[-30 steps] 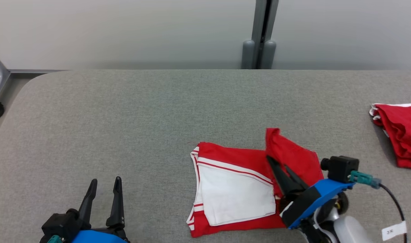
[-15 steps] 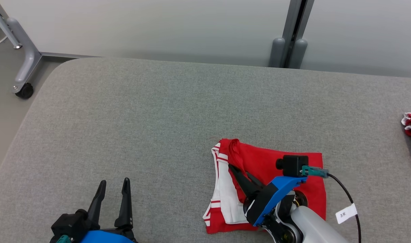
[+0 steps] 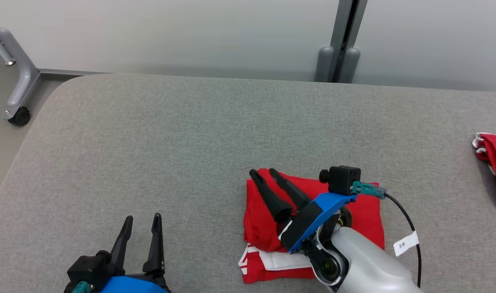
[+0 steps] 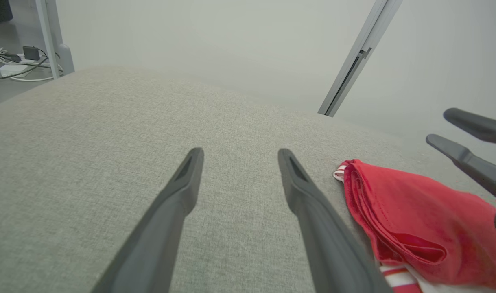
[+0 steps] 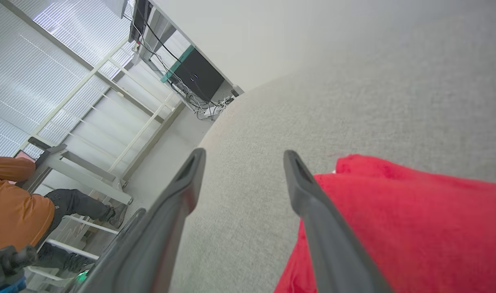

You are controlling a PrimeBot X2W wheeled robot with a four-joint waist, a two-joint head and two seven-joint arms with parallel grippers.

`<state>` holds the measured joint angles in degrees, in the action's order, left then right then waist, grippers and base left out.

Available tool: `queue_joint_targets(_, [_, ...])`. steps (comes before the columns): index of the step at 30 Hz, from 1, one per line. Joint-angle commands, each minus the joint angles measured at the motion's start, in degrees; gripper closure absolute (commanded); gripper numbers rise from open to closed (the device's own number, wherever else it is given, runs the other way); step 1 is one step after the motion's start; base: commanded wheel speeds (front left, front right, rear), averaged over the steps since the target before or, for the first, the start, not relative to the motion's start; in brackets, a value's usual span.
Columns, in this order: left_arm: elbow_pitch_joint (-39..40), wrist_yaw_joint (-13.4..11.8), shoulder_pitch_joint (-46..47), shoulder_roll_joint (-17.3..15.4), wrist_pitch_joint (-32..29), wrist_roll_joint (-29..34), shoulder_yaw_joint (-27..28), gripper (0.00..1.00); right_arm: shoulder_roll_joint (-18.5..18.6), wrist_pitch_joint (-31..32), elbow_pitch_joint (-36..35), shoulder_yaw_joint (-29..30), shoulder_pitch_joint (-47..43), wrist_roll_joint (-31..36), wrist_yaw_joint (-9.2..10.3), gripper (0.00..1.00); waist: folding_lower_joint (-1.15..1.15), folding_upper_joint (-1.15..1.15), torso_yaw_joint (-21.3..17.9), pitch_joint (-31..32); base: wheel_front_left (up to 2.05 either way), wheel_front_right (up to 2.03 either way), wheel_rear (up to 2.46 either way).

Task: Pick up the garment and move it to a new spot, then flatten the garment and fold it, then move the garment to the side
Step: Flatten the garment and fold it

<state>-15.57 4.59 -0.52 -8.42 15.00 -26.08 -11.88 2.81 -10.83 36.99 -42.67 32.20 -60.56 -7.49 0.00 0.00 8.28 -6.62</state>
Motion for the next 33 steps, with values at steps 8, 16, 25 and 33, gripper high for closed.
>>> queue_joint_targets(8, [0.09, 0.68, 2.74, 0.44, 0.23, 2.04, -1.09, 0.0, 3.79, -4.34, 3.6, 12.53, 1.11, 18.62, -0.01, 0.0, 0.0, 0.0, -2.04, 0.88, 0.0, 0.0, 0.0])
queue_joint_targets(16, [-0.89, -0.06, 4.43, 0.97, 0.23, 2.7, -1.79, 0.0, 2.96, -4.36, -5.76, 31.84, -11.36, 38.71, -0.01, 0.0, 0.0, 0.0, -5.03, 2.77, 0.0, 0.0, 0.0])
queue_joint_targets(25, [-2.03, -0.66, 2.58, 1.92, 0.2, 2.0, -0.85, 0.0, 0.11, -4.38, -12.64, 40.14, -22.64, 48.61, -0.01, 0.0, 0.0, 0.0, -7.49, 4.34, 0.0, 0.0, 0.0])
queue_joint_targets(33, [-2.21, -1.01, 0.6, 2.24, 0.19, 1.24, 2.04, 0.0, 0.12, -4.38, -13.15, 39.21, -25.56, 46.33, -0.01, 0.0, 0.0, 0.0, -7.94, 5.12, 0.0, 0.0, 0.0])
